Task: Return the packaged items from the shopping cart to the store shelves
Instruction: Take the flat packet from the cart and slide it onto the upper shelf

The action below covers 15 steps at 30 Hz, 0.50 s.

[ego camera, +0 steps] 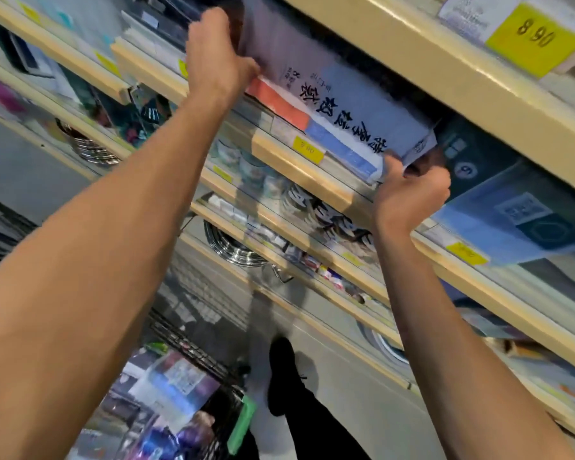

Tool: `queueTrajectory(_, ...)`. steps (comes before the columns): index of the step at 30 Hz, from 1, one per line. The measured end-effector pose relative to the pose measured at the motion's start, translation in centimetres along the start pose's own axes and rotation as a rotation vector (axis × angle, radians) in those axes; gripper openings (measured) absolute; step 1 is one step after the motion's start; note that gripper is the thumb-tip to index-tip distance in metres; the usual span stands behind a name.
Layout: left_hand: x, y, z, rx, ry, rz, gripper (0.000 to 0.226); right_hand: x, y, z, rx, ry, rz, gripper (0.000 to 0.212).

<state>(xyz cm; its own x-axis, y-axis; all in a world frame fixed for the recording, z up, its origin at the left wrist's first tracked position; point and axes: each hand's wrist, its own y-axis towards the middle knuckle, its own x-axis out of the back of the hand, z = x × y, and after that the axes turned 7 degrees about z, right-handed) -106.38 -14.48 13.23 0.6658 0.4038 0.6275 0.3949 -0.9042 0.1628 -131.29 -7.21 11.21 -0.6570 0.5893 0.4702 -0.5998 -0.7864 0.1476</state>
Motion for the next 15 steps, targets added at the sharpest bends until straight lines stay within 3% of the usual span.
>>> queueTrajectory(4, -0.7, -1.1, 0.3, -0.04, 0.17, -0.032, 0.042, 0.6, 0.5, 0.0, 0.035, -0.142, 0.032, 0.035)
queueTrajectory(8, -1.5, -3.5, 0.6, -0.036, 0.014, -0.134, 0.035, 0.8, -0.8, -0.2, 0.054, -0.155, -0.004, 0.043)
queueTrajectory(11, -2.1, -4.3, 0.0, -0.049, -0.008, -0.079, 0.021, 0.1, -1.2, -0.1, 0.156, -0.23, -0.018, 0.027)
queueTrajectory(15, -2.6, -4.2, -2.5, -0.081, 0.044, 0.103, 0.054, -0.7, 0.3, 0.7, 0.149, -0.336, -0.006, 0.008)
